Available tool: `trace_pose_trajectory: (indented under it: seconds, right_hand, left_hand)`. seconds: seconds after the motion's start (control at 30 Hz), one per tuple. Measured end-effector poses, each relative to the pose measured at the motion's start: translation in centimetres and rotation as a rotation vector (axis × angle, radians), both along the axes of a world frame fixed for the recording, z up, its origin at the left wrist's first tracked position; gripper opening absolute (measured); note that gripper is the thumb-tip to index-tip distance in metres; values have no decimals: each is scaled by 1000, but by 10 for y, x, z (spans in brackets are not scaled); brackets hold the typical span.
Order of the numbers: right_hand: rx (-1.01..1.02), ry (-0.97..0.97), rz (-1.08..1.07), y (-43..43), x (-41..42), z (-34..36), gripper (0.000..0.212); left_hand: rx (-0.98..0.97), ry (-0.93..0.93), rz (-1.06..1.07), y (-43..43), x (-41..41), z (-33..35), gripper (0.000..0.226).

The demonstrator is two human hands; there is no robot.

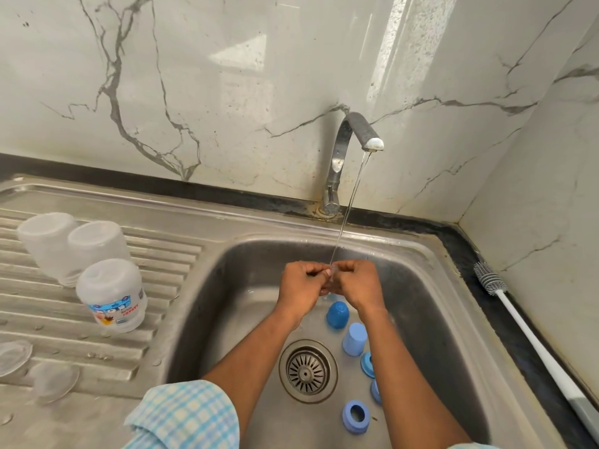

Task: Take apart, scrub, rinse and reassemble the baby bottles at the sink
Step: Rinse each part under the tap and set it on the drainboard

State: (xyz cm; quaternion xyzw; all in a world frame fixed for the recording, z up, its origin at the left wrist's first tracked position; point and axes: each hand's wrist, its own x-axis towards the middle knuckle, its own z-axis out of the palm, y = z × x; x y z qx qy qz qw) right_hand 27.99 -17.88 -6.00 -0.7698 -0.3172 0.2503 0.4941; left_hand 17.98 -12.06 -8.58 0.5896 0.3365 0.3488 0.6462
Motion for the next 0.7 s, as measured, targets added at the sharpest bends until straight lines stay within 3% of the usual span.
trace_pose_trajectory:
  seconds: [0.3,0.37,0.5,0.7]
  right_hand:
    - [-66,-335,-205,2,-8,4,24]
    - [-32,-350,-173,3,-10,5,10]
    - [-18,-395,-32,5,-17,9,26]
    - [-13,-467,-182,3,-16,11,17]
  left_hand:
    - [187,26,71,2,0,0,13]
    - [191,18,79,3,0,0,14]
    - [242,45,72,5,3,-5,15]
    - [154,13,1,0,7,1,19]
